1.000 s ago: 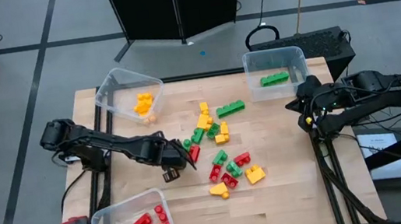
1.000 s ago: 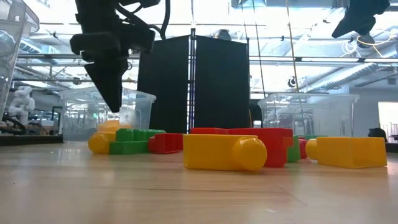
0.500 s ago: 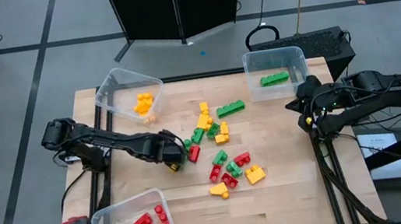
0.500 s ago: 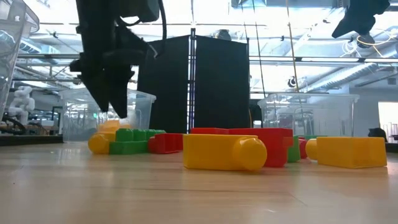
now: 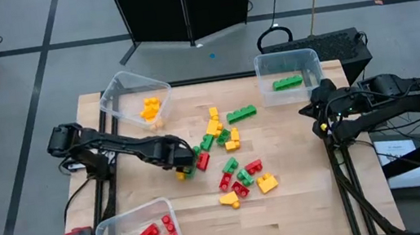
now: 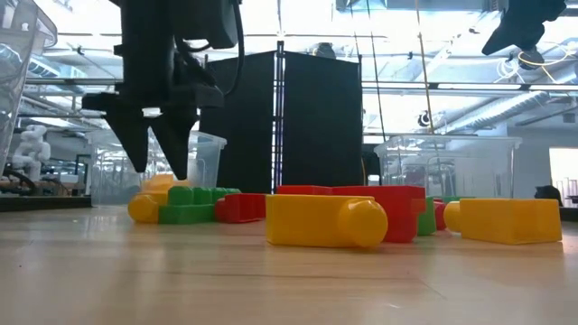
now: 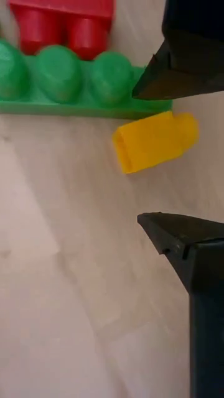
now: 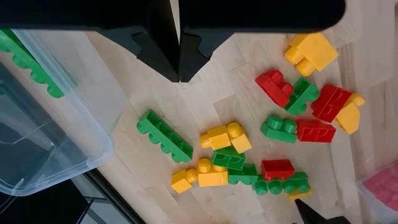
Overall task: Sort blocks
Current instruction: Put the yellow game piece into the top left transparent bin
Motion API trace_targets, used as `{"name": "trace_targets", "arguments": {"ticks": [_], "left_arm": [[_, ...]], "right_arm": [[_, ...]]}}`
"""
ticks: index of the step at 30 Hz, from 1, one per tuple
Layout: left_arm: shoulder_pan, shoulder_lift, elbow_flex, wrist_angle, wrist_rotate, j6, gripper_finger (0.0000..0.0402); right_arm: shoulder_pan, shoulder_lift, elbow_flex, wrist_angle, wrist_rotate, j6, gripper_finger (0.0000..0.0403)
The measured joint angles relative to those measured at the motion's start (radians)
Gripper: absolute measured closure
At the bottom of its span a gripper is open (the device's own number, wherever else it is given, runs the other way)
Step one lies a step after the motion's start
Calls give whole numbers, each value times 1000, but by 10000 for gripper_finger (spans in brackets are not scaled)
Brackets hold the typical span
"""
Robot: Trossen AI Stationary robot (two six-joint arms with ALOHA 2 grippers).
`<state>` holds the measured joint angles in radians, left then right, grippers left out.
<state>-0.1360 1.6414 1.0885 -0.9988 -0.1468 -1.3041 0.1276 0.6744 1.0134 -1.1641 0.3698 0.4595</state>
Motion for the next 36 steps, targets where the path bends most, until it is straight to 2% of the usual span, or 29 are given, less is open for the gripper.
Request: {"name": "trace_targets", "arguments": {"ticks": [4, 17, 26, 30, 36], "left_arm": [[-2, 37, 0, 5, 36, 0, 200], [6, 141, -2, 74, 63, 0, 200], [6, 194, 4, 167, 97, -23, 203], [6, 194, 3, 190, 113, -26, 233], [7, 194, 2, 172, 128, -26, 320]], "right_arm": [[0, 0, 0, 0, 0, 2, 397], [0, 0, 0, 0, -1, 26, 397], [0, 0, 0, 0, -5, 26, 397], [0, 0, 0, 0, -5, 26, 397], [0, 0, 0, -1, -5, 26, 397]]}}
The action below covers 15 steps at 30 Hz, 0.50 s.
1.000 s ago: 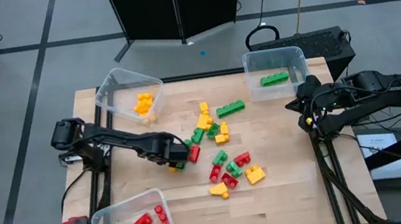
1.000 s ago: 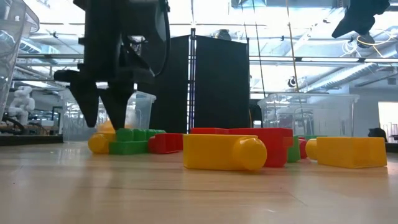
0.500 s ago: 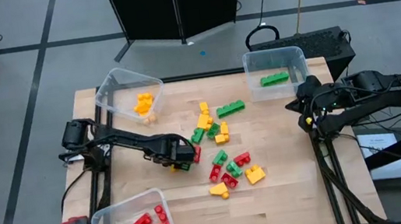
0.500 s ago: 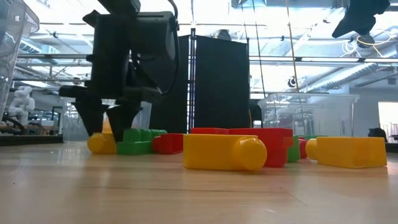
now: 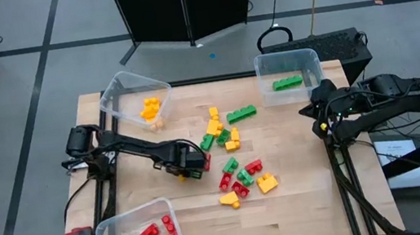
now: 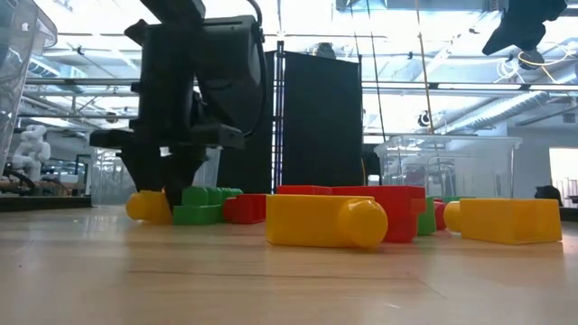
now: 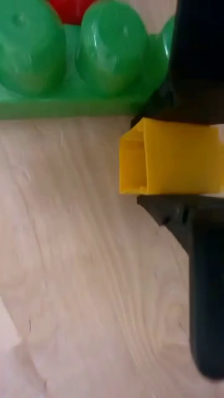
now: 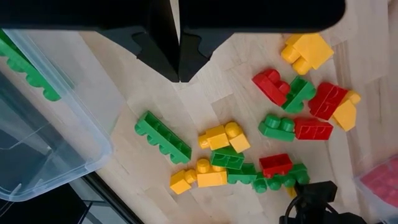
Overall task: Sort blocks
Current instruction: Put the yellow game piece into the top left transparent bin
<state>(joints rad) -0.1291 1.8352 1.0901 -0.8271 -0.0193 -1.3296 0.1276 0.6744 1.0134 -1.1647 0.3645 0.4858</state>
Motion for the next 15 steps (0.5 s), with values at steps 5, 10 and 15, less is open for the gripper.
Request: {"name": "trace_targets", "arguments": {"ticks": [5, 10, 15], "left_arm": [[0, -8, 0, -4, 5, 0, 367], [-3, -30, 17, 10, 19, 2, 368], [-1, -32, 52, 7, 14, 10, 369]], "right_arm": [[0, 0, 0, -1, 0, -2, 397], [0, 0, 0, -16, 1, -1, 397], [0, 0, 0, -36, 4, 1, 397]]}}
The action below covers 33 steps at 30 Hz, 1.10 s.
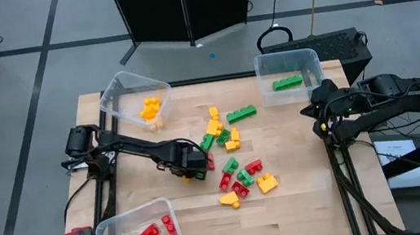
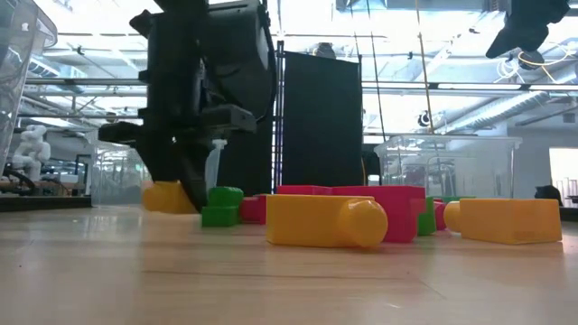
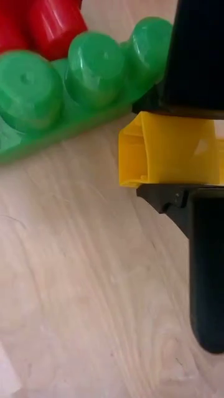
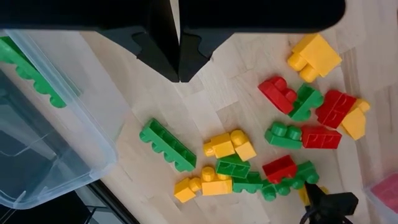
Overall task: Sort blocks
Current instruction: Put the yellow game piece into the top left transparent bin
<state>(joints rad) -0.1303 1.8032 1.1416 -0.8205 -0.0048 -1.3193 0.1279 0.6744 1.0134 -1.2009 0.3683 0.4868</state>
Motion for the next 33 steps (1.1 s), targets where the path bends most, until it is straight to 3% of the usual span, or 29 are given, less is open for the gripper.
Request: {"name": "trace_targets", "arguments": {"ticks": [9, 25, 33], "left_arm": [[21, -2, 104, -80, -46, 59, 374], [148, -4, 338, -486, -233, 275, 374], [248, -122, 397, -546, -369, 307, 375]], "right_arm": [[0, 0, 0, -6, 0, 10, 397], [0, 0, 0, -6, 1, 10, 397], [0, 0, 0, -5, 2, 10, 397]]}}
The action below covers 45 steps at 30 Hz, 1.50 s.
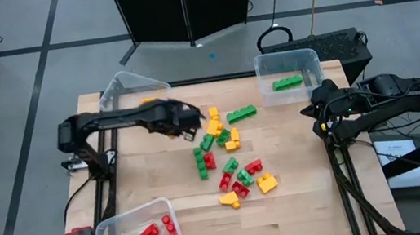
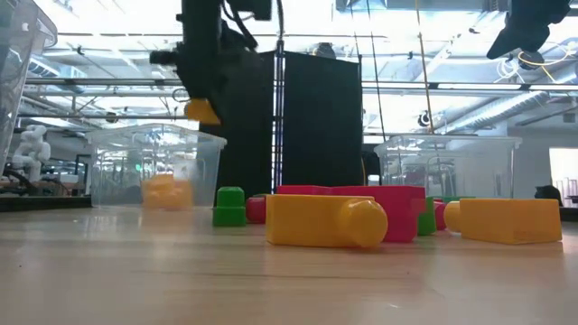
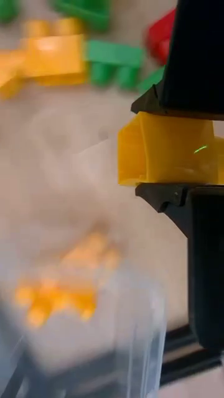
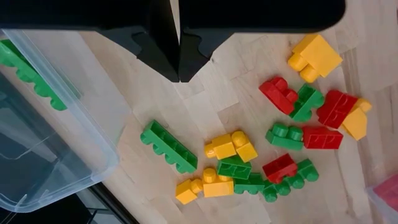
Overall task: Sort blocks
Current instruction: Put the yellow game piece into the top left transparent bin, then put the green game piece into the top right transparent bin
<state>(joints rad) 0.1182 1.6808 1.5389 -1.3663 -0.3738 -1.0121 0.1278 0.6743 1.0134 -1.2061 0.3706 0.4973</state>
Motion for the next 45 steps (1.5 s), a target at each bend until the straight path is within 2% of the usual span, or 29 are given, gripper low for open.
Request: {"name": "trace_targets", "arguments": {"ticks": [10, 14, 21, 25, 31, 35, 40, 42, 45], "left_arm": [[187, -254, -6, -111, -236, -1, 376], [256, -288, -7, -114, -283, 9, 376], [325, -266, -8, -121, -307, 58, 376], [342, -244, -9, -158, -307, 60, 363], [345, -217, -9, -183, -263, 207, 285], [345, -216, -9, -183, -255, 242, 239], [340, -228, -9, -145, -250, 273, 211], [331, -246, -9, -56, -205, 338, 210], [331, -277, -9, 138, -13, 447, 209]], "right_arm": [[0, 0, 0, 0, 1, 15, 397], [0, 0, 0, 2, 39, 16, 397], [0, 0, 0, 2, 52, 23, 397], [0, 0, 0, 2, 51, 41, 397], [0, 0, 0, 1, 49, 60, 397], [0, 0, 0, 1, 50, 60, 397], [0, 0, 0, 1, 50, 64, 397], [0, 0, 0, 1, 51, 67, 397], [0, 0, 0, 1, 51, 70, 397]]}}
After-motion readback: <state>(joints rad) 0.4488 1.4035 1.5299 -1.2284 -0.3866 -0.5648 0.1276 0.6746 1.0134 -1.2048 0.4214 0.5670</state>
